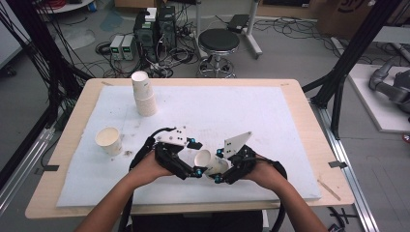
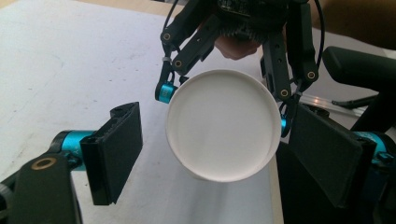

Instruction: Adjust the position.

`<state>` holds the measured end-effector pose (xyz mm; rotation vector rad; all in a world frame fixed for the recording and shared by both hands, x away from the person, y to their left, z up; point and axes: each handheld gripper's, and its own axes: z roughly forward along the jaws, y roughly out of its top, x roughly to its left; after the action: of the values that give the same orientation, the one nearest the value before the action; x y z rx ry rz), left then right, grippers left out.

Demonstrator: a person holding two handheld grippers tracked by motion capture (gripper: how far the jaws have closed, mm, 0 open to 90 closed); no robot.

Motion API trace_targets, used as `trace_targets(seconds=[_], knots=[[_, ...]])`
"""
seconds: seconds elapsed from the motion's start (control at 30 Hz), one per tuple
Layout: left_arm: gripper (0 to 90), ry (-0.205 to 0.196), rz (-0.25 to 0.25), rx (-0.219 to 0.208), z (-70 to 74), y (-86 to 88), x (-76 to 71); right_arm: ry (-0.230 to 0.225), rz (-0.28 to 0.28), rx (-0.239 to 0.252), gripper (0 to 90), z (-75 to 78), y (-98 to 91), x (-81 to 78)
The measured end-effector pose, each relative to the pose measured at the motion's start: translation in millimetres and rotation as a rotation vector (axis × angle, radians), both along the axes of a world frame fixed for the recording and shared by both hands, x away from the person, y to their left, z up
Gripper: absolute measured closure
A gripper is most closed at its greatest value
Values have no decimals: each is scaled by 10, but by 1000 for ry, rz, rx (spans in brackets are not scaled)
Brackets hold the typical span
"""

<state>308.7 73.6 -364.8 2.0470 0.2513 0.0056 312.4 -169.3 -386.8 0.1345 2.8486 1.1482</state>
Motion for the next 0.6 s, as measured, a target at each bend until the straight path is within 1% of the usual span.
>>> trace_targets(seconds=[0.1,0.3,0.37,0.43,0.6], knots=[[180,-6,-14,36,12,-23,7,-5,11,-29,350,31,31,5],[193,-1,-30,69,13,-65,28,-24,22,-122,349,108,105,1],[209,1,-32,75,5,-73,29,-23,25,-135,348,120,117,3],[214,9,-40,101,-16,-95,33,-29,27,-152,348,127,127,3],[239,16,-46,114,-37,-120,38,-37,30,-201,346,128,158,-8]])
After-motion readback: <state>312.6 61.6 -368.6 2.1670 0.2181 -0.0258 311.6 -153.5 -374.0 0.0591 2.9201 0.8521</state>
